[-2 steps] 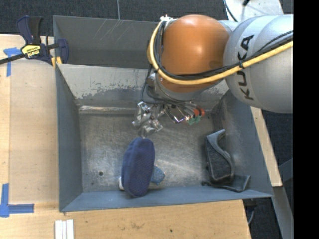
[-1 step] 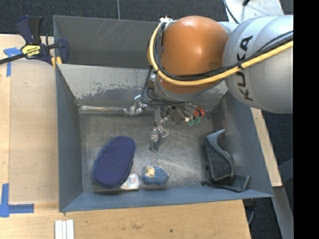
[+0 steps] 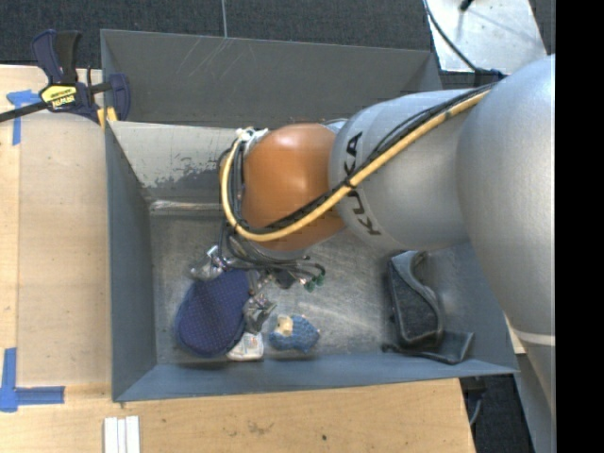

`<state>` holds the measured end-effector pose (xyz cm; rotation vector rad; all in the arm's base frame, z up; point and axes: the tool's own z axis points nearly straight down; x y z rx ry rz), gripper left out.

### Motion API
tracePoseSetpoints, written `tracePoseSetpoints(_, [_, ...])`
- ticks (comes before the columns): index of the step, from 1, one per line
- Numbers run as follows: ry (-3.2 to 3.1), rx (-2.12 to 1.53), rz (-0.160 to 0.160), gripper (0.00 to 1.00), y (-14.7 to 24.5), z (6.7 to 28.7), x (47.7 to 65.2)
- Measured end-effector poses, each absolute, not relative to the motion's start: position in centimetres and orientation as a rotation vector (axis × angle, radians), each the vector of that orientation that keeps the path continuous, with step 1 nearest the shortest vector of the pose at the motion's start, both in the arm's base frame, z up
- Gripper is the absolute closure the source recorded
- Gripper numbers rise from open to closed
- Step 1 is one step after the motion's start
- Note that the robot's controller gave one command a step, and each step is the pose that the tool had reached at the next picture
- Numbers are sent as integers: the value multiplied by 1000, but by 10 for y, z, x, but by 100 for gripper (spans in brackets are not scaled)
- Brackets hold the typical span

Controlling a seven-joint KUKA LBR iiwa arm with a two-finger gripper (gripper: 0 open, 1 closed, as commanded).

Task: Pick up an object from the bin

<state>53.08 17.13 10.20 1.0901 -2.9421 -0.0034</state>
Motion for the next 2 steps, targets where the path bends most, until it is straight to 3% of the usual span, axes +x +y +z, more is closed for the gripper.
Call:
tracePoseSetpoints(1, [-2955, 1088, -4, 100, 172, 108, 534])
tracePoseSetpoints(2, [-2956, 1102, 2, 100, 164, 216, 548])
